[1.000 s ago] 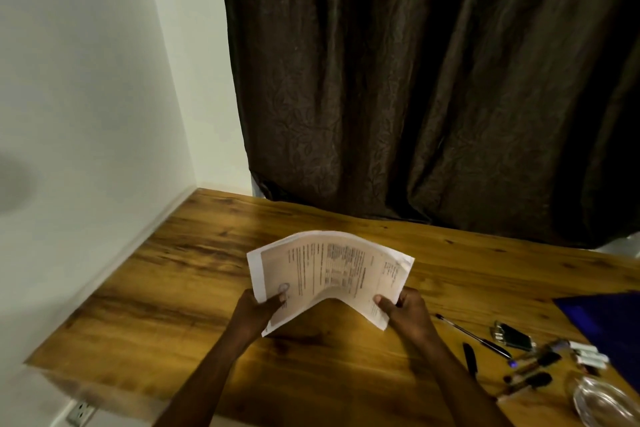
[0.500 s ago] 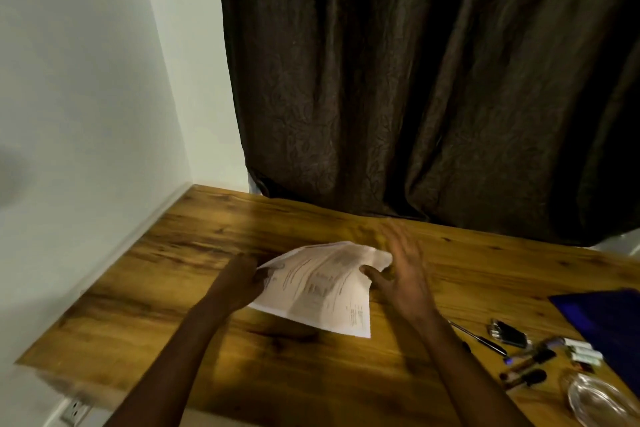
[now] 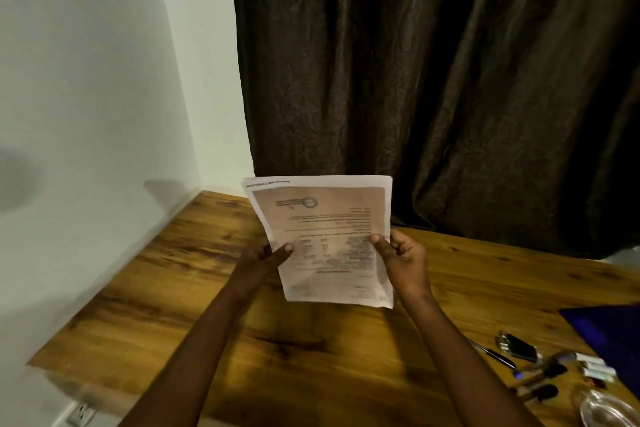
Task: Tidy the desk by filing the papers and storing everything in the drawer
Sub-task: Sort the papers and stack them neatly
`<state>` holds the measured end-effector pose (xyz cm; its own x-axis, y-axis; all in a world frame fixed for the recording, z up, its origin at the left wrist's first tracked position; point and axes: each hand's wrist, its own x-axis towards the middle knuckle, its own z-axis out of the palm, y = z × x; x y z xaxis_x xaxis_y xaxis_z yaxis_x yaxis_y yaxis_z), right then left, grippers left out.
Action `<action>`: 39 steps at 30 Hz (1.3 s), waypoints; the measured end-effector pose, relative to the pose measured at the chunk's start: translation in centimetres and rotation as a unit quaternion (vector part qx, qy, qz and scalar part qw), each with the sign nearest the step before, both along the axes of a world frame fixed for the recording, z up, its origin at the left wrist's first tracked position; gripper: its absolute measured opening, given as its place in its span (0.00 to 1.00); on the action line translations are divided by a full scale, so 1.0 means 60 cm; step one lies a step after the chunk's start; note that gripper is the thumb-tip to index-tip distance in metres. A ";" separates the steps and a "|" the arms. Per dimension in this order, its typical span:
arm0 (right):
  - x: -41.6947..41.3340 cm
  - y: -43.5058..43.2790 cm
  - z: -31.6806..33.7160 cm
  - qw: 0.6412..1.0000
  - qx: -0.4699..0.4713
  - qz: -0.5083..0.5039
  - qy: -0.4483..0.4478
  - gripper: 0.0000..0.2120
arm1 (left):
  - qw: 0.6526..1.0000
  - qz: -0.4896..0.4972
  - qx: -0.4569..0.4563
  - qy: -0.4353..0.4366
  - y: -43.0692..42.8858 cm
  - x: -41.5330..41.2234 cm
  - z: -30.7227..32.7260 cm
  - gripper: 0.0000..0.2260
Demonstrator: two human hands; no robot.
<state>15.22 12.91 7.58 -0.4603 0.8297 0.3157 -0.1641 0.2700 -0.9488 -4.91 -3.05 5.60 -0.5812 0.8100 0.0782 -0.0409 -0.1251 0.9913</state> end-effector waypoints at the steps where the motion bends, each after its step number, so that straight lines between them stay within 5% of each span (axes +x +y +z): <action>1: -0.001 -0.001 -0.005 1.000 -0.005 -0.008 0.003 0.06 | 1.000 0.006 0.007 0.005 0.001 0.009 0.000 0.11; 5: 0.004 -0.010 -0.063 0.998 0.001 -0.017 -0.068 0.06 | 0.996 0.084 -0.027 0.024 0.004 0.035 -0.036 0.05; 9: 0.007 -0.023 -0.135 0.980 0.041 -0.029 -0.195 0.05 | 0.988 0.024 -0.152 0.006 0.004 0.075 -0.100 0.09; 15: -0.002 -0.034 -0.128 0.980 0.067 -0.052 -0.178 0.10 | 0.982 0.081 -0.162 0.047 0.021 0.099 -0.096 0.11; 20: 0.004 -0.019 -0.151 0.970 0.047 -0.025 -0.236 0.13 | 0.973 0.024 -0.218 0.077 0.015 0.100 -0.120 0.21; 23: 0.007 -0.010 -0.134 0.973 0.039 -0.036 -0.225 0.13 | 0.974 0.033 -0.217 0.048 0.018 0.109 -0.107 0.22; 29: 0.049 0.008 -0.084 0.986 0.005 -0.046 -0.163 0.10 | 0.981 0.015 -0.185 -0.055 0.044 0.106 -0.077 0.05; 39: 0.255 0.040 -0.084 0.977 -0.168 -0.089 -0.093 0.06 | 0.949 -0.131 -0.175 -0.226 0.143 0.250 -0.066 0.07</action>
